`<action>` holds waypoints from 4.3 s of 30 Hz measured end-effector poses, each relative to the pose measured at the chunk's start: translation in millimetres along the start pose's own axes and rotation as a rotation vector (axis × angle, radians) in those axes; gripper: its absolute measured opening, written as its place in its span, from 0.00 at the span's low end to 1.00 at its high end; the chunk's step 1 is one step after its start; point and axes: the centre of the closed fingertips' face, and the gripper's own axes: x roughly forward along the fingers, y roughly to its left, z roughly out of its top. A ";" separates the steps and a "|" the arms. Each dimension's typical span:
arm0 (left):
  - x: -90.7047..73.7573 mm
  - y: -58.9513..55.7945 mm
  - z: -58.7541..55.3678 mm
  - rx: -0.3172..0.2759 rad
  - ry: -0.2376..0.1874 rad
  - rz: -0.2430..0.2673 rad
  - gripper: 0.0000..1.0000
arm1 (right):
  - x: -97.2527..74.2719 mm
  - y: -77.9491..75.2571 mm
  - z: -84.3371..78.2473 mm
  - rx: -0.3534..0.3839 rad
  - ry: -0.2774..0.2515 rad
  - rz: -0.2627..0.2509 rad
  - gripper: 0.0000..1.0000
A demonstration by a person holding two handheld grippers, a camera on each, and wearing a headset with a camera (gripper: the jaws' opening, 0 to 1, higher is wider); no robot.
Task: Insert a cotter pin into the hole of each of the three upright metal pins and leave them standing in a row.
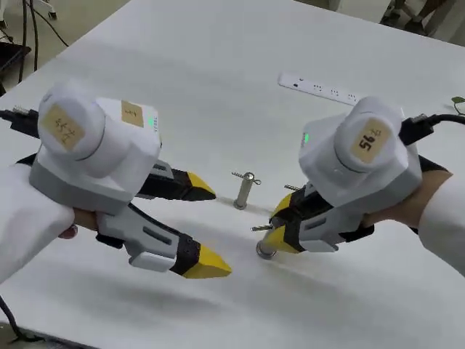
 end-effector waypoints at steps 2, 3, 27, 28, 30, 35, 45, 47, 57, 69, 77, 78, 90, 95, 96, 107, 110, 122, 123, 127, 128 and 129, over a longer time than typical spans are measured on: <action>-2.5 -0.1 0.8 -0.003 -0.009 0.009 0.58 | 0.5 -0.4 -0.2 -0.012 0.008 0.000 0.10; -3.6 -0.2 1.1 -0.006 -0.012 0.011 0.58 | 0.3 -0.2 -0.2 -0.013 0.010 0.003 0.10; -15.7 2.5 7.7 -0.046 -0.083 0.071 0.57 | -9.2 7.5 -7.8 0.119 0.028 -0.025 0.08; -16.0 3.2 8.5 -0.048 -0.090 0.075 0.58 | -13.2 7.1 -11.3 0.138 0.023 -0.031 0.08; -16.8 5.5 8.1 -0.064 -0.100 0.080 0.59 | -19.4 5.4 -17.3 0.182 0.014 -0.041 0.08; -18.6 9.2 9.5 -0.084 -0.120 0.089 0.60 | -36.7 -12.1 -45.4 0.336 0.001 -0.085 0.08; -22.8 22.5 4.7 -0.133 -0.127 0.123 0.61 | -61.6 -52.3 -88.8 0.420 0.017 -0.185 0.08; -24.7 24.9 4.7 -0.138 -0.129 0.132 0.62 | -62.6 -60.4 -93.3 0.439 0.017 -0.204 0.08; -29.0 25.5 -1.4 -0.157 -0.118 0.145 0.63 | -58.0 -75.2 -96.4 0.447 0.020 -0.212 0.08; -48.5 30.0 -2.8 -0.178 -0.140 0.185 0.62 | -49.6 -73.0 -94.9 0.402 0.016 -0.167 0.08; -61.2 34.1 -6.9 -0.210 -0.151 0.223 0.62 | -48.6 -69.3 -94.6 0.382 -0.005 -0.146 0.08; -63.2 33.9 -7.5 -0.213 -0.150 0.227 0.62 | -48.7 -69.4 -94.4 0.376 -0.003 -0.148 0.09; -78.9 35.2 2.2 -0.290 -0.249 0.270 0.65 | -53.0 -73.8 -85.0 0.378 -0.074 -0.210 0.31; -82.6 33.3 15.8 -0.289 -0.297 0.276 0.77 | -68.6 -67.3 -82.5 0.374 -0.100 -0.241 0.46; -83.1 33.6 17.7 -0.293 -0.308 0.278 0.79 | -72.5 -63.8 -80.7 0.393 -0.116 -0.252 0.48; -75.6 23.7 25.9 -0.288 -0.299 0.305 0.99 | -99.8 -30.4 -83.6 0.503 -0.236 -0.342 0.68; -76.4 21.6 21.1 -0.296 -0.277 0.317 0.99 | -105.9 -24.2 -83.5 0.534 -0.269 -0.355 0.74; -82.0 17.6 19.3 -0.356 -0.302 0.384 0.99 | -112.7 8.8 -97.3 0.655 -0.359 -0.368 0.96; -80.8 14.8 17.2 -0.364 -0.292 0.382 0.99 | -112.2 11.0 -99.0 0.669 -0.363 -0.365 0.97; -76.4 5.8 5.0 -0.373 -0.225 0.381 0.99 | -115.3 15.0 -101.7 0.733 -0.412 -0.379 0.97; -75.9 4.3 4.3 -0.375 -0.222 0.380 0.99 | -115.9 14.8 -101.8 0.735 -0.417 -0.382 0.97; -74.8 1.4 3.5 -0.375 -0.214 0.378 0.99 | -117.0 15.3 -103.7 0.745 -0.423 -0.386 0.97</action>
